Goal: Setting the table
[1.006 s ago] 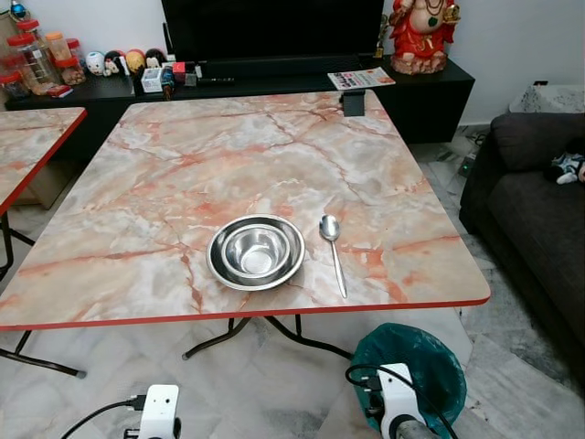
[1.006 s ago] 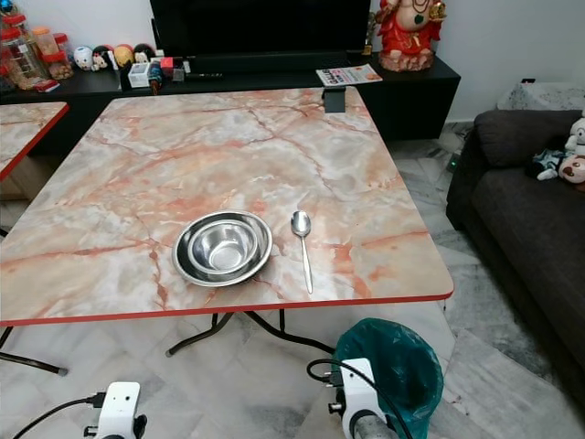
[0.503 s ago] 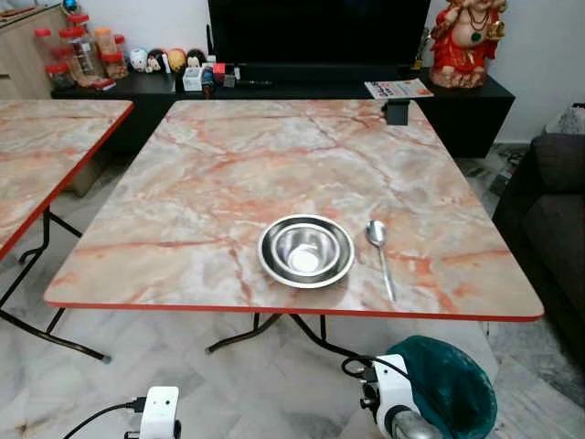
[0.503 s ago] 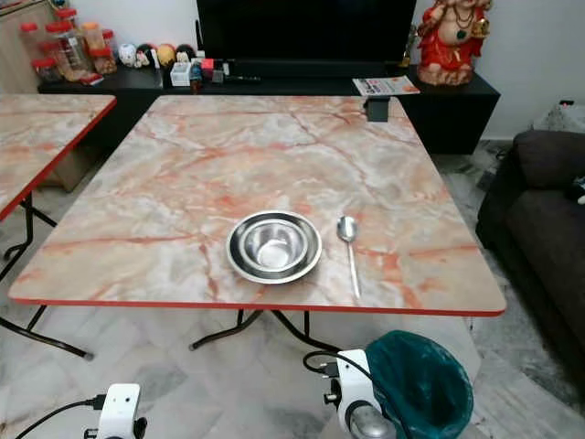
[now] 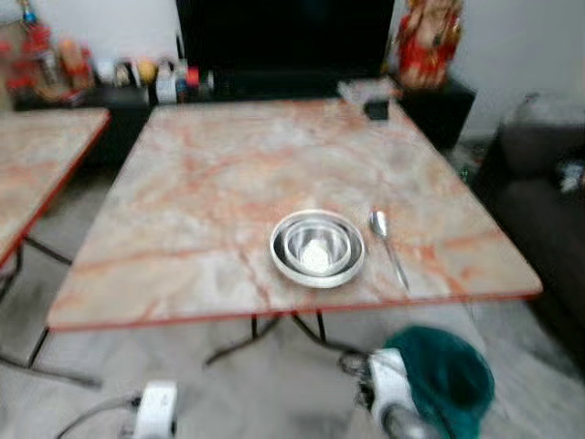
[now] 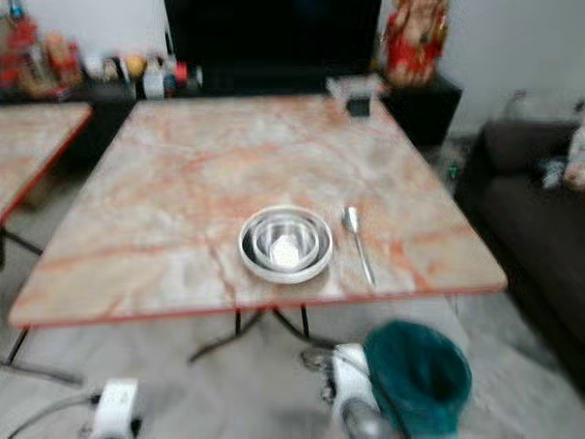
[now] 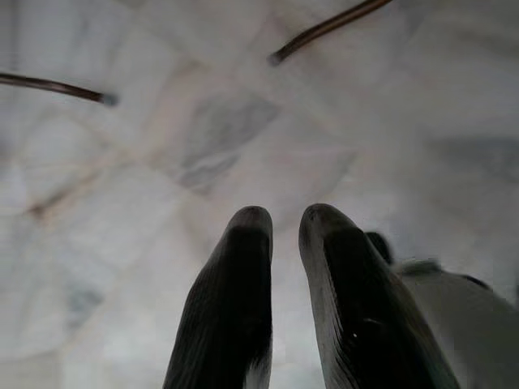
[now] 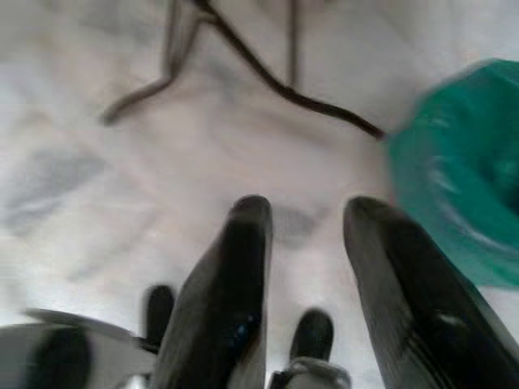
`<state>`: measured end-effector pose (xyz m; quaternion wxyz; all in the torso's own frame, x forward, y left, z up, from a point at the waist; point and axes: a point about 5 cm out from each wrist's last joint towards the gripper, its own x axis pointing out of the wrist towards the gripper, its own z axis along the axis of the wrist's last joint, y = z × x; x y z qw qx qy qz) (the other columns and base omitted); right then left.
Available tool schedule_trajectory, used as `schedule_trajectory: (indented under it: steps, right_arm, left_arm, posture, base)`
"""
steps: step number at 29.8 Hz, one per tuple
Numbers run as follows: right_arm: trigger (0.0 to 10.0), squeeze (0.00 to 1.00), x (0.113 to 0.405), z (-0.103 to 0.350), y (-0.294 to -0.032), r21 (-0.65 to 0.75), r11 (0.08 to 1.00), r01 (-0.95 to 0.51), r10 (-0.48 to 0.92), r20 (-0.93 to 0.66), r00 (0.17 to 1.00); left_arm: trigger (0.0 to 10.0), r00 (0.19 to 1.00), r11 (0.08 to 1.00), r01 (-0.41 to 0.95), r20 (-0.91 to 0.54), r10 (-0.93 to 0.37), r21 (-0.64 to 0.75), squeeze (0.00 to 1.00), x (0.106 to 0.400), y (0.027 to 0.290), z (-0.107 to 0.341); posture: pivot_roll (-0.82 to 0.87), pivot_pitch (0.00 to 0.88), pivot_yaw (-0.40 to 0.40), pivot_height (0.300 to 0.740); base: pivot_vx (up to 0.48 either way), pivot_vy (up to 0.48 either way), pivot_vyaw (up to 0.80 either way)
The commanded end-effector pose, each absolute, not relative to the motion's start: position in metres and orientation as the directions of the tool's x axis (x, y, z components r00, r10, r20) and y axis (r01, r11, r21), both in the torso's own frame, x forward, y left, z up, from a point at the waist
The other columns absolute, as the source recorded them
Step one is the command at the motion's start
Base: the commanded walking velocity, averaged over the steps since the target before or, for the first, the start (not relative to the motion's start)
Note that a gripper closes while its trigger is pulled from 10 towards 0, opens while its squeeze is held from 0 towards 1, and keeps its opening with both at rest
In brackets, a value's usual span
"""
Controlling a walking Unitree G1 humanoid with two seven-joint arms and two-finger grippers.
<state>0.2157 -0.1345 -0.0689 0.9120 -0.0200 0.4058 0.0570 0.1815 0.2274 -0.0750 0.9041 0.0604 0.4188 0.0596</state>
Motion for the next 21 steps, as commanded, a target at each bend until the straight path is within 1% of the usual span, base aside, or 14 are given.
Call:
schedule_trajectory:
  steps: [1, 7, 13, 16, 18, 21]
  right_arm:
    - [10.0, 0.0, 0.2156, -0.069, -0.1444, -0.01, 0.995, -0.099, 0.059, -0.744, 0.665]
    - [10.0, 0.0, 0.213, -0.0704, -0.1431, -0.003, 0.996, -0.092, 0.059, -0.746, 0.664]
    - [10.0, 0.0, 0.2095, -0.0724, -0.142, -0.028, 0.993, -0.113, 0.053, -0.753, 0.656]
    - [10.0, 0.0, 0.2101, -0.0719, -0.1429, -0.053, 0.991, -0.123, 0.042, -0.748, 0.663]
    - [10.0, 0.0, 0.2075, -0.0738, -0.1456, -0.092, 0.986, -0.137, 0.019, -0.761, 0.648]
    - [10.0, 0.0, 0.2057, -0.0749, -0.1483, -0.076, 0.992, -0.103, 0.008, -0.767, 0.641]
  left_arm:
    - [10.0, 0.643, 0.987, -0.036, -0.753, 0.141, 0.154, 0.0, 0.1831, 0.2217, -0.0756]
    - [10.0, 0.641, 0.987, -0.033, -0.755, 0.14, 0.155, 0.0, 0.1814, 0.2224, -0.0763]
    - [10.0, 0.637, 0.988, -0.022, -0.76, 0.133, 0.154, 0.0, 0.1797, 0.2212, -0.0773]
    - [10.0, 0.637, 0.988, -0.018, -0.76, 0.129, 0.153, 0.0, 0.1799, 0.2201, -0.0775]
    - [10.0, 0.638, 0.988, -0.016, -0.76, 0.127, 0.151, 0.0, 0.1802, 0.219, -0.0775]
    - [10.0, 0.64, 0.989, -0.02, -0.757, 0.127, 0.149, 0.0, 0.181, 0.2181, -0.0773]
  posture:
    - [0.02, 0.0, 0.037, 0.74]
    - [0.02, 0.0, 0.049, 0.74]
    - [0.01, 0.0, 0.058, 0.74]
    - [0.02, 0.0, 0.058, 0.74]
    - [0.02, 0.0, 0.053, 0.74]
    - [0.03, 0.0, 0.048, 0.74]
  base:
    - [0.0, 0.379, 0.0]
    - [0.0, 0.378, 0.0]
    - [0.0, 0.374, 0.0]
    - [0.0, 0.375, 0.0]
    - [0.0, 0.375, 0.0]
    - [0.0, 0.375, 0.0]
